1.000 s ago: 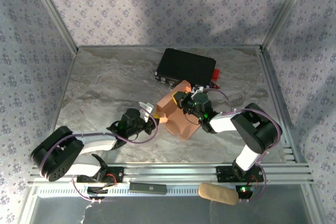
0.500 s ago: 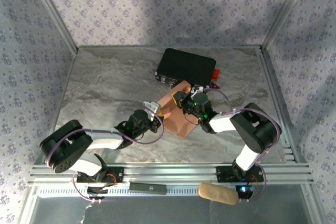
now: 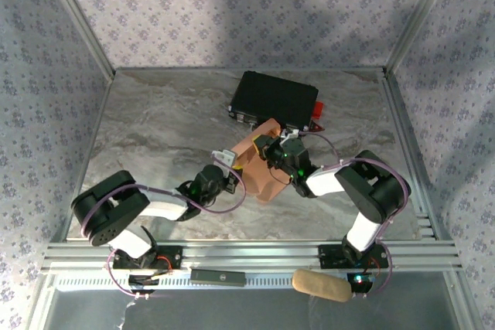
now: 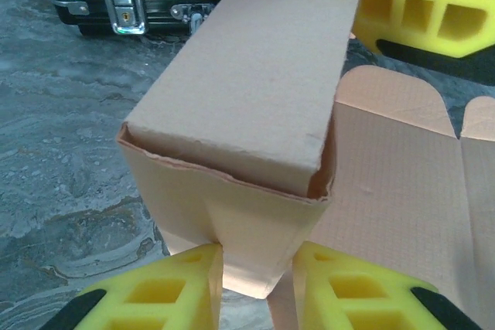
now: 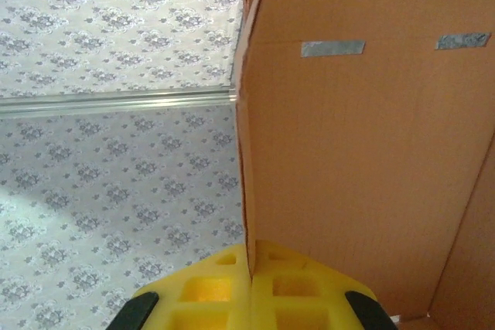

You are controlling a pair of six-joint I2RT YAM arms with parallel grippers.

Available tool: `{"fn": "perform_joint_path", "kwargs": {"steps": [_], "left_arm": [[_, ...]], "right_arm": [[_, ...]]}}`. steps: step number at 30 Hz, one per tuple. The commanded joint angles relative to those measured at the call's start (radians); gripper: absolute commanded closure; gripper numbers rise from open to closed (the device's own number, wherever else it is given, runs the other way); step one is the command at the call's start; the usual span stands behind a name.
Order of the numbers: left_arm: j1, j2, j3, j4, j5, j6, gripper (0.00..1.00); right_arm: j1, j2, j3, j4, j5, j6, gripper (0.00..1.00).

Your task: Fold the paper box

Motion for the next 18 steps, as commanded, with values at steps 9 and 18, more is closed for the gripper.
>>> {"fn": "perform_joint_path", "kwargs": {"steps": [9,18], "left_arm": [[-0.009,0.073,0.021,0.163,-0.114,-0.044,0.73],[-0.008,0.107,0.03,0.186,-0.142,-0.047,0.84]], "right_arm": [[0.052,0.012,-0.023,-0.002,0.104,0.044,1.0],[0.076,0.055,-0.029,0.039,0.128,0.057,1.0]]}}
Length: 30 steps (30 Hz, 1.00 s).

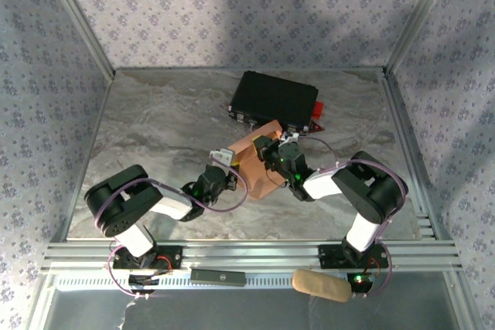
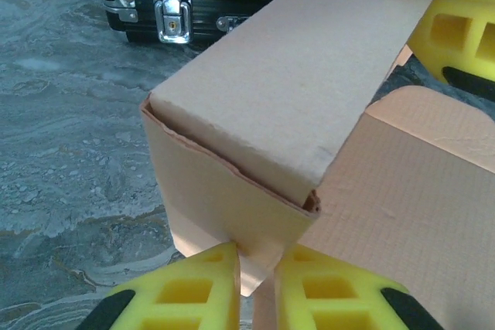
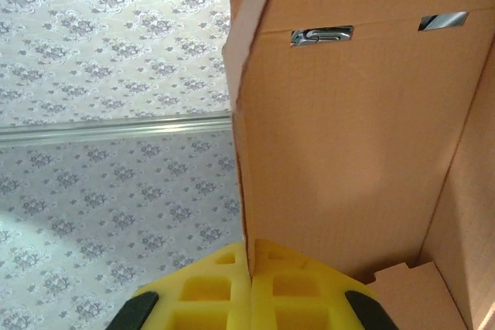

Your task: Fold the paper box

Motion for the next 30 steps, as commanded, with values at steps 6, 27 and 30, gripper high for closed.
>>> {"fn": "perform_joint_path", "kwargs": {"steps": [6,27,30], "left_arm": [[-0.002,0.025,0.039,0.084,-0.042,-0.013,0.88],[-0.003,0.007,0.103,-0.005,-0.103,-0.026,1.0],[0.007,0.029,0.072,0.087,-0.066,0.007,1.0]], "right_arm": [[0.028,0.036,-0.008,-0.031,-0.001,0.036,1.0],[0.059,0.048,-0.007,-0.047,0.071,0.127,1.0],[0.056,0.035,-0.004,-0.075,0.072,0.144,1.0]]}}
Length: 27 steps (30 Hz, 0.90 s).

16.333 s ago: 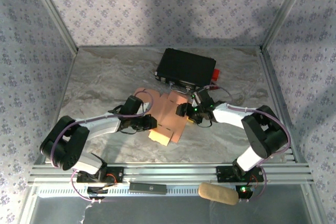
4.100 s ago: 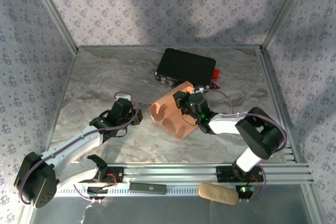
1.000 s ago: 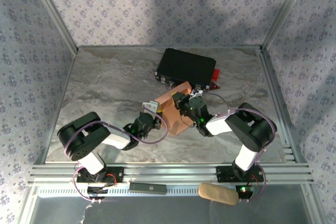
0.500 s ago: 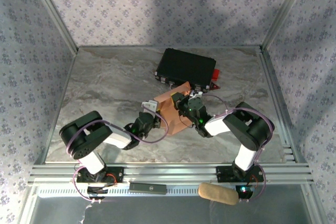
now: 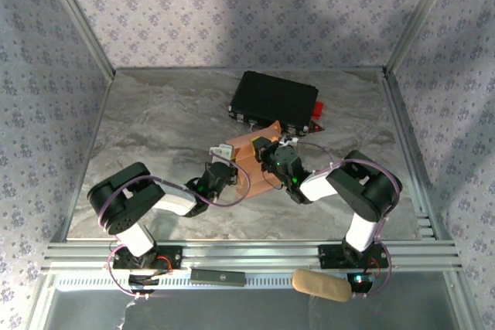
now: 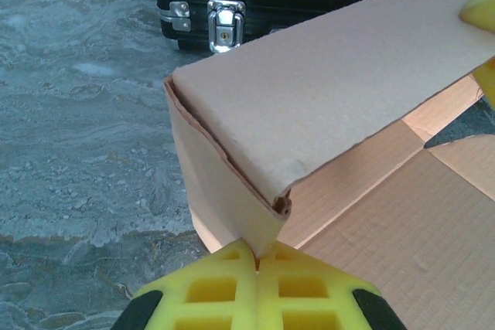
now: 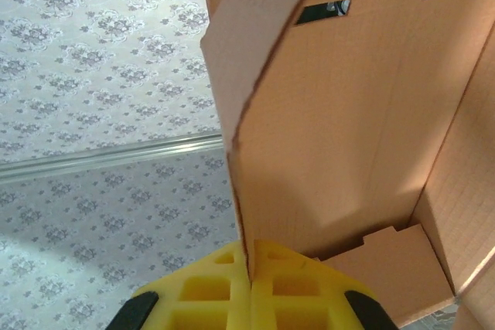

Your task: Fold the paper box

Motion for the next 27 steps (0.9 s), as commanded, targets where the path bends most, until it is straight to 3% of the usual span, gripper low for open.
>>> {"fn": "perform_joint_path", "kwargs": {"steps": [1,7,27], "left_arm": [[0.014,0.022,-0.01,0.197,0.066,0.039,1.0],[0.057,0.08,-0.031,0.329,0.132,0.059,0.93],[0.085,0.185,-0.044,0.545,0.14,0.133,0.79]], "right_arm": [[0.019,0.006,-0.007,-0.11,-0.016,0.039,1.0],[0.015,-0.013,0.001,-0.169,-0.014,0.06,1.0],[0.0,-0.045,0.017,-0.255,0.002,0.108,1.0]]}}
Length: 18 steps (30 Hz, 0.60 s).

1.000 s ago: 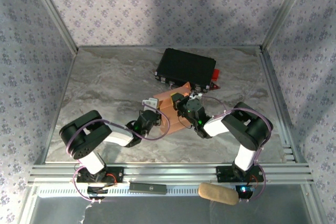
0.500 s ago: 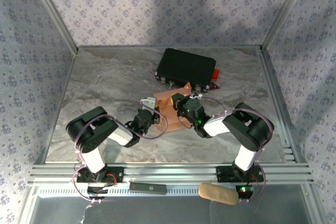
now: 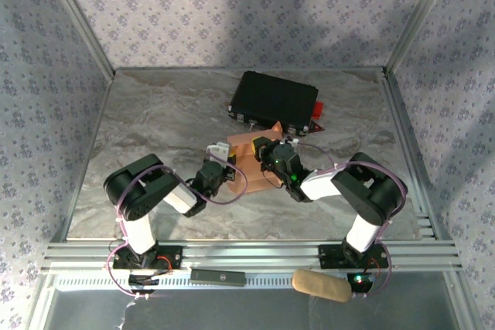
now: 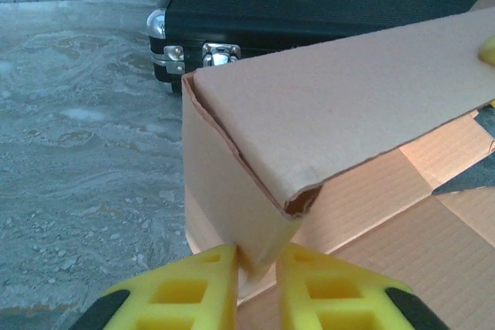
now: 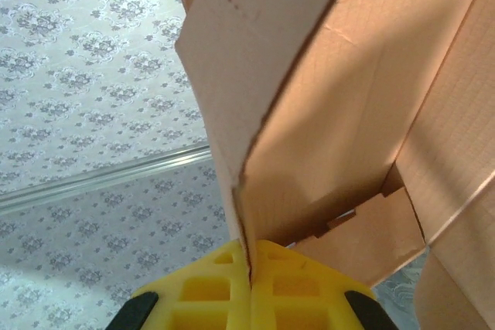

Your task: Fold the paper box

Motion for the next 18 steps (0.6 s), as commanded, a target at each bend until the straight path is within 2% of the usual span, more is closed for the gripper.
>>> {"fn": "perform_joint_path", "kwargs": {"steps": [1,5,12,18], "left_arm": [[0.008,0.026,0.0,0.184,0.045,0.027,0.79],[0.01,0.037,0.002,0.187,0.036,0.036,0.79],[0.019,0.019,0.029,0.13,0.024,0.04,0.93],[0.019,0.01,0.048,0.103,0.01,0.036,1.0]], "right_arm": [[-0.001,-0.002,-0.005,-0.137,-0.012,0.021,1.0],[-0.005,-0.013,0.001,-0.167,-0.013,0.021,1.0],[-0.005,0.0,0.026,-0.182,-0.026,0.031,1.0],[-0.002,-0.008,0.033,-0.219,-0.024,0.045,1.0]]}}
